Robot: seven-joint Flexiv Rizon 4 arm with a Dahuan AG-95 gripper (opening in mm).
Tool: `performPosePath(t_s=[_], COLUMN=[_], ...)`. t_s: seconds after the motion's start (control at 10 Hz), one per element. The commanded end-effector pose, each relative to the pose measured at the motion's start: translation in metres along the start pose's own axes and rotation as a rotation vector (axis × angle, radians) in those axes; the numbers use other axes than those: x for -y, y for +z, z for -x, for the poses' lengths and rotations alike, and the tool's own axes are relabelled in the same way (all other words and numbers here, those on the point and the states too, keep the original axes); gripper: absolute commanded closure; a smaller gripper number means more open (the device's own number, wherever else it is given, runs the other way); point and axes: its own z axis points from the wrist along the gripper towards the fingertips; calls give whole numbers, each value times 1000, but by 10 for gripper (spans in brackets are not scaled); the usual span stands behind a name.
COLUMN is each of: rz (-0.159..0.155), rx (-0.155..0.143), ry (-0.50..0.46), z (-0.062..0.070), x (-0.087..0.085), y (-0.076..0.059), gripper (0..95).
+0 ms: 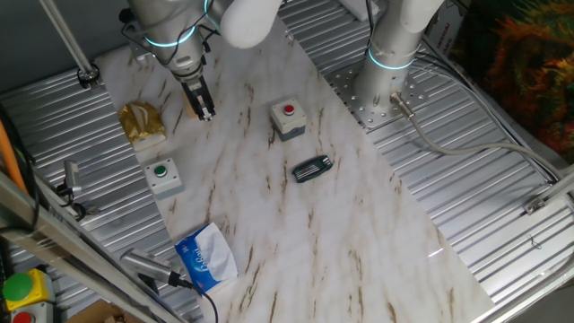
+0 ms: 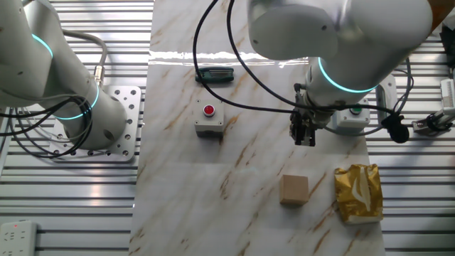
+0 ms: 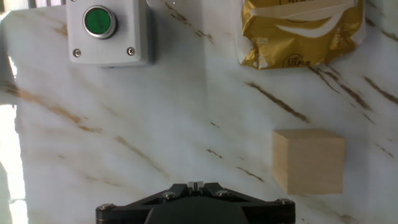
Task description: Approach and touch the side of the small block
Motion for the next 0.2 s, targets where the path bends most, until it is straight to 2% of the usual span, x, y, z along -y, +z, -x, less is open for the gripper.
performPosePath(t_s=[0.1,0.2], rz=[4,3], rx=[-4,-6], ry=[-2,-5], z=[-1,-1], x=[0,0], y=[0,0], gripper=[950,950])
